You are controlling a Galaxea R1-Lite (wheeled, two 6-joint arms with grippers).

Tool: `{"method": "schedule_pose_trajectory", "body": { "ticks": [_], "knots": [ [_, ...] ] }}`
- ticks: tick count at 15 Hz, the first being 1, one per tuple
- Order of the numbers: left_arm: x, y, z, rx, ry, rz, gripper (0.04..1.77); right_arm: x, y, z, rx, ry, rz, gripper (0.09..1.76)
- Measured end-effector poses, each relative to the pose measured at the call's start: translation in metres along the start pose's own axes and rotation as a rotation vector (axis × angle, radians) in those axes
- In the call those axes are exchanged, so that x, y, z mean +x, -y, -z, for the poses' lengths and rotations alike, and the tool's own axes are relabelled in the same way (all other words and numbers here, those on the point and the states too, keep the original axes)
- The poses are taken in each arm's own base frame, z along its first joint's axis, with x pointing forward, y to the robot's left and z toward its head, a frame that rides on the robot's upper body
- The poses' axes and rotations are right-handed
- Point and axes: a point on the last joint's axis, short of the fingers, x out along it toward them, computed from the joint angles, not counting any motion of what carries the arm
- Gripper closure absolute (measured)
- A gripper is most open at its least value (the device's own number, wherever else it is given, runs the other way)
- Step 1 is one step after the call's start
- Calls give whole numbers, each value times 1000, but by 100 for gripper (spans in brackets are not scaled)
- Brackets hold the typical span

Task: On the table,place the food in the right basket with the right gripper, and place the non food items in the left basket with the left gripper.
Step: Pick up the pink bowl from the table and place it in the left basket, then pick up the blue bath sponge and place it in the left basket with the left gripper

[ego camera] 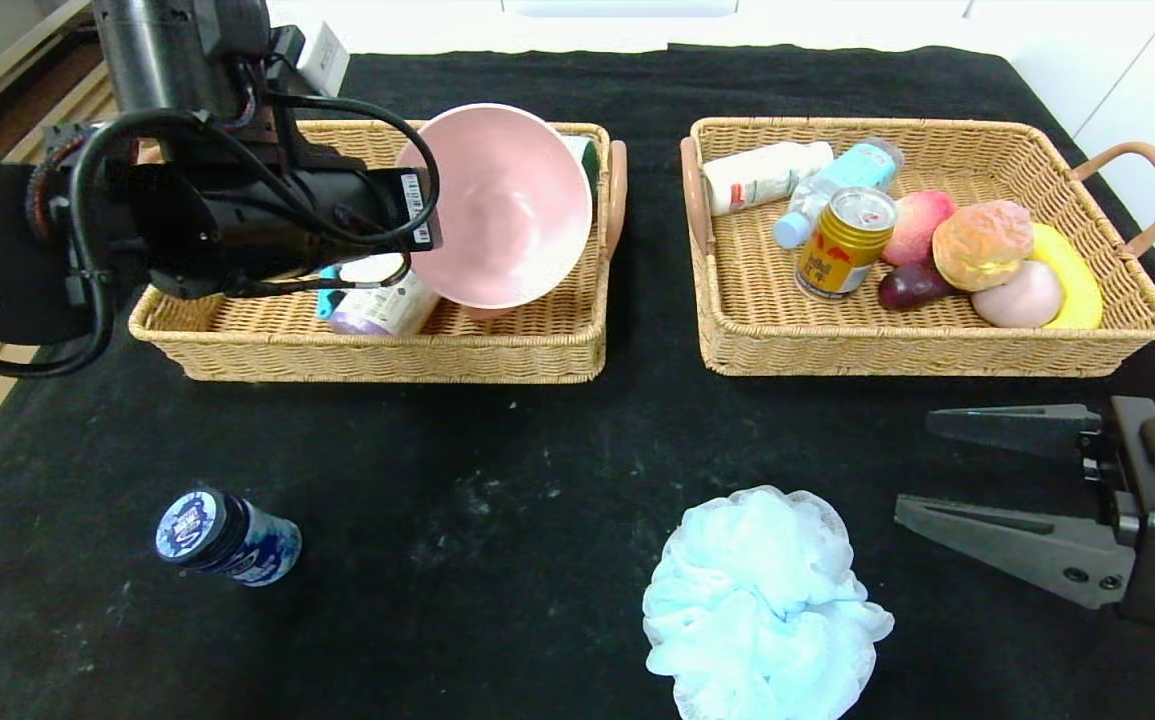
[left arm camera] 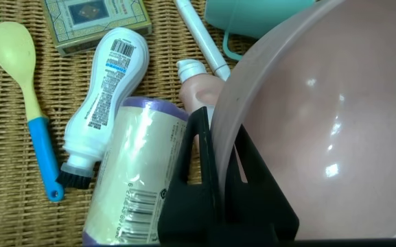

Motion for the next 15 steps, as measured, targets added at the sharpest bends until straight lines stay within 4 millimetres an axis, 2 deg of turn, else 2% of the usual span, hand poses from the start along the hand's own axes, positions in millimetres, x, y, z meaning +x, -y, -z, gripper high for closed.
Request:
{"method": "schedule_pose_trajectory", "body": {
  "ticks": [4,9,12,15],
  "knots": [
    [12,0,2,-15,2,-5,164,-1,0,0,-2,3,1,14],
    [14,0,2,-15,3,-5,94,0,-2,0,-3,1,-4,14],
    [13,0,2,-13,0,-7,68,0,-2,1,-3,-1,-6,14],
    [9,-1,1,-13,3,-11,49,0,-2,1,-3,-1,-6,14]
  ]
}}
